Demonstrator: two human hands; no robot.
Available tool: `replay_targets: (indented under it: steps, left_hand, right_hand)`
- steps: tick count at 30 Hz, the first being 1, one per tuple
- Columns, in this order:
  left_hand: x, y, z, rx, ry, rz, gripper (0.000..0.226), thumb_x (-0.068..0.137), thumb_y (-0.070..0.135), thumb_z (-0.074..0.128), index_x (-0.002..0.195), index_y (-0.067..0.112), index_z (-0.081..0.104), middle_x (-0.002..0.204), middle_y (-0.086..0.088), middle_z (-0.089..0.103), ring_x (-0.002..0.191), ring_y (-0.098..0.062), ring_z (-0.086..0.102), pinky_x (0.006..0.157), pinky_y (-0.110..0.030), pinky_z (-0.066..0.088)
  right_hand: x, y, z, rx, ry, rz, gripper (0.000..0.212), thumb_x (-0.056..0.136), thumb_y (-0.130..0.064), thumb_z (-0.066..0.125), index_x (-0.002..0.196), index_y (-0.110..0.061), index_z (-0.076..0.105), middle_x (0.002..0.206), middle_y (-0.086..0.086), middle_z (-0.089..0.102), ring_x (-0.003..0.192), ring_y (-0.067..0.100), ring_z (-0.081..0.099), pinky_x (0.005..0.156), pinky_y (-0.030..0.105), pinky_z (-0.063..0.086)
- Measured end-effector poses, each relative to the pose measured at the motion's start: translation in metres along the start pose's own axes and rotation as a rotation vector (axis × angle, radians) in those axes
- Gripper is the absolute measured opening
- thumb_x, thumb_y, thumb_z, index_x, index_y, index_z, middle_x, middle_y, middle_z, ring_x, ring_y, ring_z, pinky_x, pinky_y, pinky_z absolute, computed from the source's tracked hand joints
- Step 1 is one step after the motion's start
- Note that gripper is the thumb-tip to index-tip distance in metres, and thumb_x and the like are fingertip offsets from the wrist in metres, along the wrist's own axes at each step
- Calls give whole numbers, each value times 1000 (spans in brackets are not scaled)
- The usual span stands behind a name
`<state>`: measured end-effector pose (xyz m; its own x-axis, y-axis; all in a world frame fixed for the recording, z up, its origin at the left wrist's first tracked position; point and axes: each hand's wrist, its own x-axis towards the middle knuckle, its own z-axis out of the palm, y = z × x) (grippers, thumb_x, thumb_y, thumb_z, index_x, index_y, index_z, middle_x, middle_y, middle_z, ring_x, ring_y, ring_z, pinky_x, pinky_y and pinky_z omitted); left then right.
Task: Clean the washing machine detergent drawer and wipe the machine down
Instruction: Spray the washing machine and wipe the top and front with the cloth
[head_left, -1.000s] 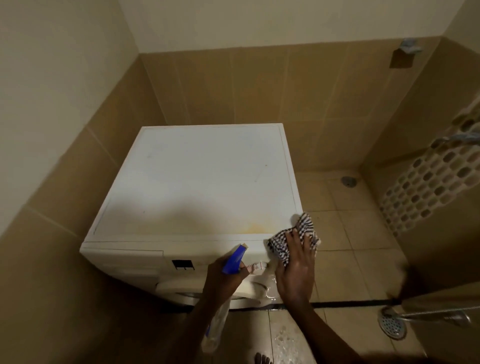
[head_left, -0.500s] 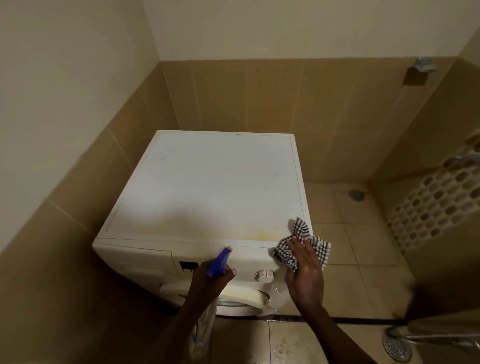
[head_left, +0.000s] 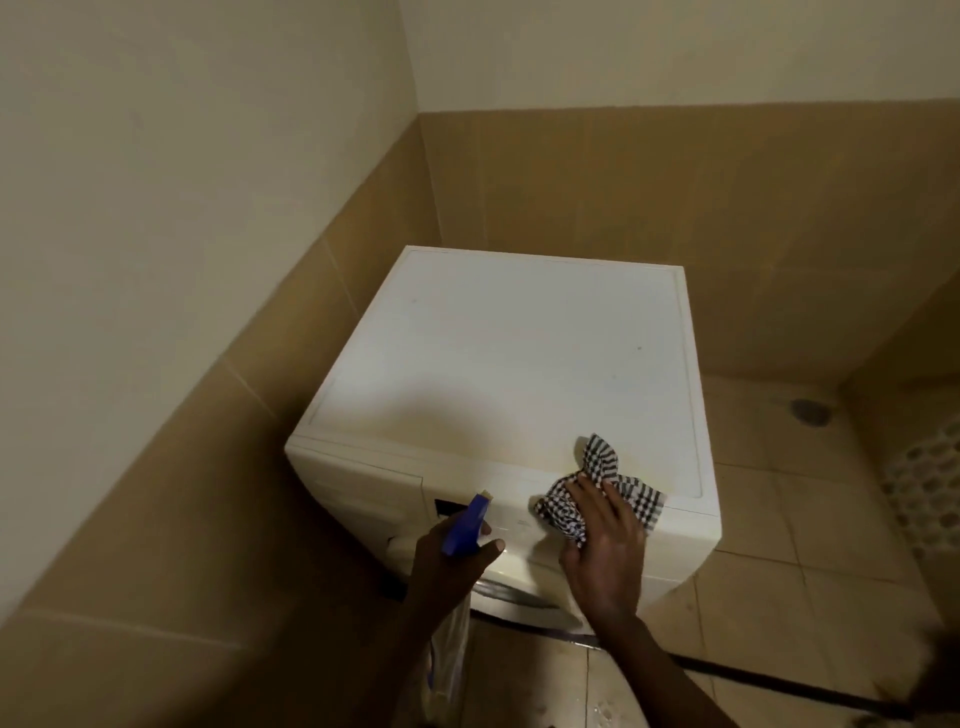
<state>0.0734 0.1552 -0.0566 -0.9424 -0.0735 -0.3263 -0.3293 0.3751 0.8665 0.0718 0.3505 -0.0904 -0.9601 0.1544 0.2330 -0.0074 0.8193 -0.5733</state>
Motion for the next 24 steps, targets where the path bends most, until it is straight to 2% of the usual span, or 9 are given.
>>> replay_targets:
  steps: [4, 6, 9, 12, 15, 17, 20, 22, 24]
  left_hand:
    - [-8, -8, -27, -17, 68, -29, 23, 76, 18, 81, 89, 14, 63, 76, -6, 63, 72, -23, 63, 72, -37, 56]
    - [-15, -16, -44, -43, 99, -68, 21, 79, 14, 79, 81, 19, 58, 73, -4, 59, 69, -17, 58, 67, -23, 52]
    - [-20, -28, -64, -160, 144, -138, 28, 80, 12, 78, 84, 28, 56, 84, -1, 59, 75, -12, 58, 63, -17, 48]
    - [-21, -45, -90, -214, 172, -153, 31, 79, 17, 79, 100, 28, 60, 98, -3, 65, 87, -15, 63, 68, -18, 50]
    - [-18, -64, -114, -270, 208, -212, 51, 78, 20, 81, 123, 18, 59, 115, -6, 63, 100, -20, 63, 65, -16, 49]
    - [-15, -71, -122, -301, 230, -230, 60, 78, 22, 81, 131, 14, 54, 120, -7, 61, 102, -21, 61, 65, -18, 49]
    - [-10, -68, -134, -340, 250, -217, 61, 80, 17, 78, 134, 12, 50, 118, -2, 56, 101, -19, 57, 78, -28, 50]
    - [-3, -67, -143, -351, 277, -205, 58, 82, 13, 76, 134, 11, 50, 111, -1, 55, 94, -17, 56, 77, -29, 47]
    - [6, -69, -152, -355, 323, -194, 56, 83, 13, 75, 133, 10, 50, 110, -2, 55, 90, -14, 55, 74, -26, 46]
  right_hand:
    - [6, 23, -14, -91, 40, 6, 67, 67, -24, 62, 133, -18, 57, 140, 1, 54, 128, 32, 43, 102, 45, 37]
    - [0, 28, -15, -73, 162, 110, 63, 71, -34, 49, 131, -15, 57, 139, 5, 55, 130, 34, 41, 102, 47, 36]
    - [-8, 30, -18, -60, 380, 238, 61, 71, -30, 48, 128, -10, 55, 135, 12, 55, 127, 37, 42, 96, 48, 39]
    - [4, 6, -15, -45, 460, 401, 57, 66, -22, 46, 119, -3, 57, 123, 20, 60, 121, 39, 43, 93, 51, 41]
    - [17, -30, 0, -60, 317, 461, 44, 73, -12, 58, 116, -2, 58, 112, 27, 61, 113, 44, 49, 89, 52, 45]
    - [24, -58, 6, -16, 160, 352, 34, 77, -17, 58, 106, 1, 61, 101, 28, 63, 100, 43, 56, 79, 49, 50]
    - [42, -101, 15, 85, -2, 209, 24, 79, -22, 45, 74, -5, 61, 69, 20, 65, 69, 36, 64, 54, 29, 44]
    - [52, -121, 28, 111, -31, 152, 20, 80, -19, 46, 76, -5, 60, 68, 14, 64, 65, 34, 62, 52, 27, 40]
    - [56, -131, 47, 112, -59, 53, 22, 79, -22, 43, 85, -10, 61, 72, 10, 64, 69, 32, 62, 56, 36, 49]
